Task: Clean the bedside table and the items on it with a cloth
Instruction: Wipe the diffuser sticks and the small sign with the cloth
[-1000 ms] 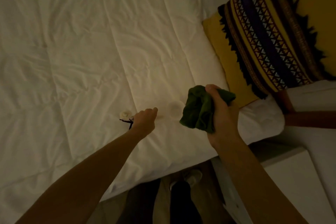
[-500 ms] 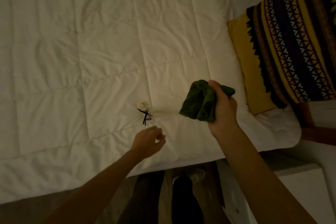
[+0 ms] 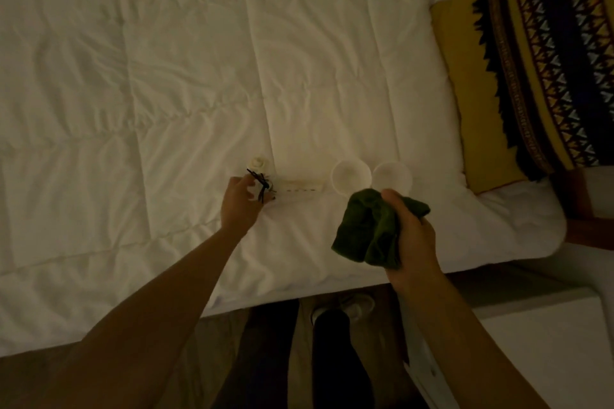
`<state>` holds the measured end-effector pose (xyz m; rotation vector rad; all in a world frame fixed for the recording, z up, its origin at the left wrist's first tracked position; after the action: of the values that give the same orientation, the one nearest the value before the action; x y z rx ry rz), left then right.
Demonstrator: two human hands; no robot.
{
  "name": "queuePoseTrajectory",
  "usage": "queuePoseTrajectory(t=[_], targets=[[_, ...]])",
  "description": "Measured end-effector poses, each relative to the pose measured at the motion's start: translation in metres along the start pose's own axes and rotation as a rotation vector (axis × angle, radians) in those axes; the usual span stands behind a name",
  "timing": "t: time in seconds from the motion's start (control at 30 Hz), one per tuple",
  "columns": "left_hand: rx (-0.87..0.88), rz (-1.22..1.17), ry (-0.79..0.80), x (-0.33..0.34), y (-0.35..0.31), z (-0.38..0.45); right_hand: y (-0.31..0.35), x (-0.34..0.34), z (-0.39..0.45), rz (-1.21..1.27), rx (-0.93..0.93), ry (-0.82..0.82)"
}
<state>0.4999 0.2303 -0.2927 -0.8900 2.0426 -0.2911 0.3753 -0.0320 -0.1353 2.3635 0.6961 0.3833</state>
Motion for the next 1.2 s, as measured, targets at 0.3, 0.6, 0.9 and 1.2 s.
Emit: queuePoseTrajectory(t=[0.3, 0.6, 0.9, 1.2], targets=[[0.141, -0.208, 0.035, -0.029, -0.053, -0.019, 0.038, 0.005, -0.020, -0.075, -0.091, 0.035], [0.414, -0.555, 0.385, -0.132, -0.242, -0.169, 0.170, 0.035, -0.114, 0.130, -0.413, 0.228], [0.859, -0.686, 0.559, -0.194, -0.425, -0.365, 0.327, 0.006, -0.265, -0.005, -1.269, 0.169], [1.050, -0.759, 0.726, -0.199, -0.516, -0.493, 0.388, -0.027, -0.352, 0.071, -1.618, 0.063]])
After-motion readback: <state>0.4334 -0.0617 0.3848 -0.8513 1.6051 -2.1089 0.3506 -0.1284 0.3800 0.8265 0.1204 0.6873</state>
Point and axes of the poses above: each hand's wrist, its own z-axis towards the middle knuckle, its own x-axis out of the palm, y = z × x, the point moved 3 cm from there along z, towards the middle knuckle, and after that the axes turned 10 degrees about -x, right-handed, at the moved point
